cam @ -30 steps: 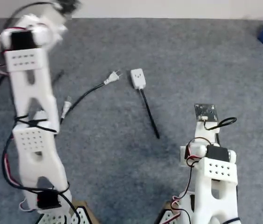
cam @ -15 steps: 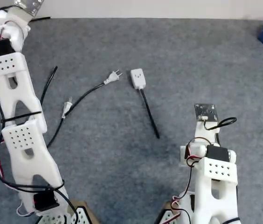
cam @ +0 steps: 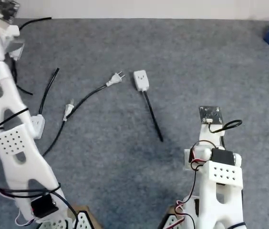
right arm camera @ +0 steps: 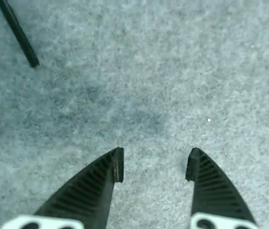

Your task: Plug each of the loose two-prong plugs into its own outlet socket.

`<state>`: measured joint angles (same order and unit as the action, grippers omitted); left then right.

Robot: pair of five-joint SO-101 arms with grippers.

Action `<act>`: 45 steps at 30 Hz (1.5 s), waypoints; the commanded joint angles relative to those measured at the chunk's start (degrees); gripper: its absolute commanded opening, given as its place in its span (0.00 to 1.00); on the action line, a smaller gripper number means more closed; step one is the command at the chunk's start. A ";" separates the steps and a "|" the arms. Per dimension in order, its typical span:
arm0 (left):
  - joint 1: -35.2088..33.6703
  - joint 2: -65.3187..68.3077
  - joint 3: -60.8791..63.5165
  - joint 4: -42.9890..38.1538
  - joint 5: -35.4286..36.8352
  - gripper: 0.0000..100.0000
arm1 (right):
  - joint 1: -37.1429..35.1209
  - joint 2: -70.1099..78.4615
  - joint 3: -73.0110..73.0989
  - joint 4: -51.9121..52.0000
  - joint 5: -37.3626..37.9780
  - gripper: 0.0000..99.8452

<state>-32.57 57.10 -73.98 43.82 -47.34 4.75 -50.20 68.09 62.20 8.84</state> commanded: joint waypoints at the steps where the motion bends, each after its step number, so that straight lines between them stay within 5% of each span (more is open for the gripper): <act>1: -4.00 -1.45 -4.35 0.97 2.55 0.56 | -0.66 -1.01 -0.31 -0.75 0.44 0.22; 11: -5.32 -1.45 -15.96 36.48 5.54 0.56 | -0.66 -0.66 -0.31 -0.75 0.53 0.22; 18: -7.43 -1.01 -17.10 40.18 13.63 0.56 | -0.66 -0.57 -0.22 -0.75 0.62 0.22; 23: -6.55 -1.01 -16.66 58.73 11.69 0.56 | -3.82 -0.57 -0.22 0.57 3.78 0.22; 33: -8.84 -9.19 20.18 59.08 17.67 0.56 | -8.75 -0.40 -7.69 9.54 4.66 0.22; 45: 1.45 -35.82 50.15 58.64 18.11 0.56 | -16.13 22.81 -22.90 16.84 7.91 0.22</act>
<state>-33.27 30.55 -27.65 101.93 -29.32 -9.85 -32.88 50.51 78.20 13.32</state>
